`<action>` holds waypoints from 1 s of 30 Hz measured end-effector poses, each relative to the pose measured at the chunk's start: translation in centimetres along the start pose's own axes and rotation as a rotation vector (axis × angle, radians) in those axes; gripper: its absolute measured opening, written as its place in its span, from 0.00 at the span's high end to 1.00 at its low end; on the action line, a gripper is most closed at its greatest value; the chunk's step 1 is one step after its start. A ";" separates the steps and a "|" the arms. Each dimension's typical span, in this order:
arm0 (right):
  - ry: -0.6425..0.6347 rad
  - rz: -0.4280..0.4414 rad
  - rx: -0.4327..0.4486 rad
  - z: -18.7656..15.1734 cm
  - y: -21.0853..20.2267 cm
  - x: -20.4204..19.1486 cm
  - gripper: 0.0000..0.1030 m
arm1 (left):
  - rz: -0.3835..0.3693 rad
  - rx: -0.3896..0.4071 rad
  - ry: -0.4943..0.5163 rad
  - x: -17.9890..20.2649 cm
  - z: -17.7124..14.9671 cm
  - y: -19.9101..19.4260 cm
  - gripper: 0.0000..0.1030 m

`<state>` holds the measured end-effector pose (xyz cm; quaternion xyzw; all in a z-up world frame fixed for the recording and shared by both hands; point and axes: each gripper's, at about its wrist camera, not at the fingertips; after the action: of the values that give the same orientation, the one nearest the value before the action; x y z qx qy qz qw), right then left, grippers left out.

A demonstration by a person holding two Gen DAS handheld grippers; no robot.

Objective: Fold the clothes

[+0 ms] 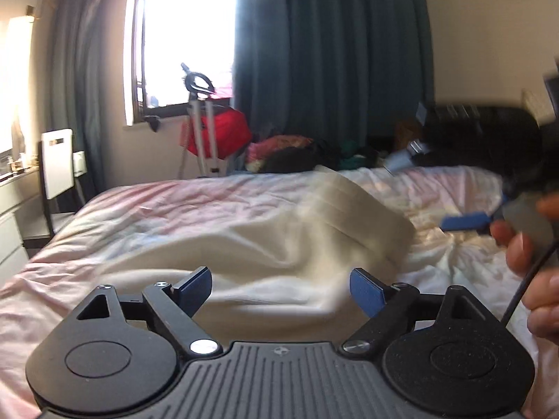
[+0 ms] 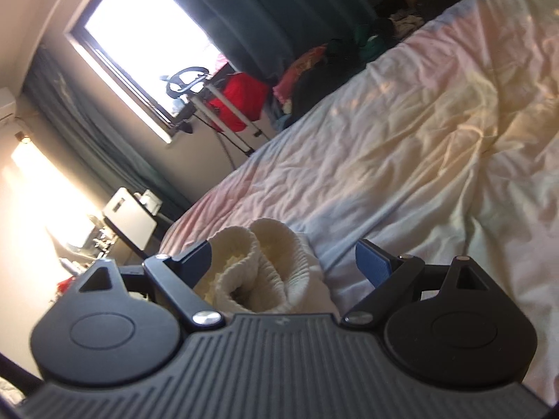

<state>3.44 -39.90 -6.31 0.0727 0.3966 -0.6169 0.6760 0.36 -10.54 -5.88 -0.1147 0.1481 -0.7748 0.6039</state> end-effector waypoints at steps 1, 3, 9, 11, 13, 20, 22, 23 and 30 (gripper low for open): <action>0.006 -0.001 -0.001 -0.1 0.1 0.1 0.12 | 0.013 0.004 -0.006 -0.9 0.3 -0.4 0.14; 0.009 0.010 -0.005 -0.3 0.1 0.1 0.12 | 0.050 0.011 -0.006 -2.5 1.1 -0.7 0.14; 0.013 -0.004 0.009 -0.4 -0.7 0.2 0.12 | 0.111 -0.004 -0.050 -7.3 2.1 -1.4 0.14; 0.038 -0.002 0.006 -0.7 -1.3 0.4 0.12 | 0.125 -0.011 -0.073 -8.5 2.1 -1.4 0.14; 0.065 0.005 -0.003 -1.2 -2.1 0.7 0.12 | 0.124 -0.017 -0.111 -9.6 1.8 -1.2 0.14; 0.244 0.048 -0.115 -4.8 -2.4 2.6 0.10 | 0.128 -0.114 -0.257 -12.5 0.2 -1.7 0.14; 0.246 0.042 -0.157 -5.2 -1.1 2.1 0.10 | 0.128 -0.145 -0.307 -13.4 0.0 -1.0 0.14; 0.238 0.039 -0.175 -5.4 -0.4 1.8 0.11 | 0.118 -0.149 -0.340 -14.0 -0.1 -0.8 0.14; 0.064 -0.036 -0.155 -6.3 3.7 -1.7 0.15 | 0.122 -0.168 -0.455 -16.8 -0.9 0.4 0.14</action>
<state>4.05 -34.05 -10.93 0.0327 0.4659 -0.5936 0.6554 4.51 5.72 -6.89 -0.3270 0.0788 -0.6759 0.6558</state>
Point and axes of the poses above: each gripper's, at about its wrist camera, not at the fingertips, and y roughly the way its jaws point, x to its right, z to its top, and after that the axes turned 4 degrees about -y, right-handed
